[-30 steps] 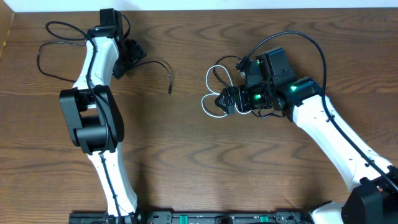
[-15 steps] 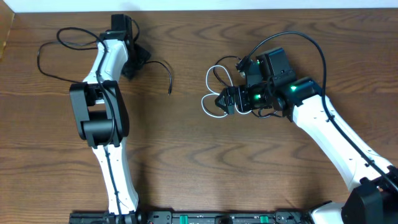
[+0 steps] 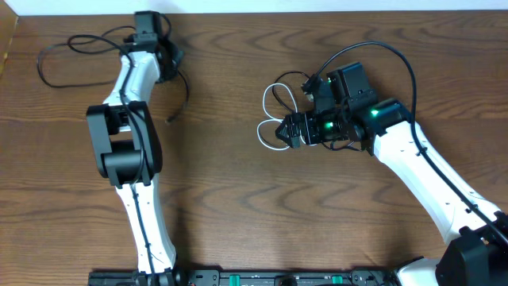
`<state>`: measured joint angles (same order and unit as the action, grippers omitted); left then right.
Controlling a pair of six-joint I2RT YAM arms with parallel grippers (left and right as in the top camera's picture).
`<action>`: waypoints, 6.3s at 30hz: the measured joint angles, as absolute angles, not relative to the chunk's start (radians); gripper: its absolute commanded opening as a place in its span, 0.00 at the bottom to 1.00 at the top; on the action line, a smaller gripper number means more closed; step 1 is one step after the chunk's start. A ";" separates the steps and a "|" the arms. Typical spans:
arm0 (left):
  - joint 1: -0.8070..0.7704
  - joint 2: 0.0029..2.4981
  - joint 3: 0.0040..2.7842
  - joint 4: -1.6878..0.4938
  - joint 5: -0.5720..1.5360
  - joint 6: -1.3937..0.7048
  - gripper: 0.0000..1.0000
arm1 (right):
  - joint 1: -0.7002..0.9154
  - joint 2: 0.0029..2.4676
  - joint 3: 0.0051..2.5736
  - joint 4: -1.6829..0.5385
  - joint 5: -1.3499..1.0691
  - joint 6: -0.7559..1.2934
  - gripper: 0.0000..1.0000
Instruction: Untangle cables
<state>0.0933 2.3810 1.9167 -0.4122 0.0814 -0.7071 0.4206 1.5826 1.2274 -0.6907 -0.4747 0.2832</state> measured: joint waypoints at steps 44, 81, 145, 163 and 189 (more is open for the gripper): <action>-0.017 2.371 2.008 -0.850 0.257 -0.144 0.66 | 0.437 1.583 1.227 -0.670 -0.474 0.283 0.99; -0.023 2.371 1.951 -0.777 0.182 -0.024 0.31 | 0.437 1.583 1.227 -0.669 -0.474 0.283 0.99; -0.198 2.081 1.870 -1.222 0.574 -0.254 0.99 | 0.175 1.583 1.227 -0.730 -0.270 0.356 0.99; -0.228 1.726 1.869 -1.443 0.317 -0.290 0.99 | 0.274 1.626 1.227 -0.610 -0.253 0.303 0.99; -0.234 1.565 1.559 -1.360 0.204 -0.420 0.99 | 0.294 2.275 1.801 -0.701 -0.474 0.128 0.55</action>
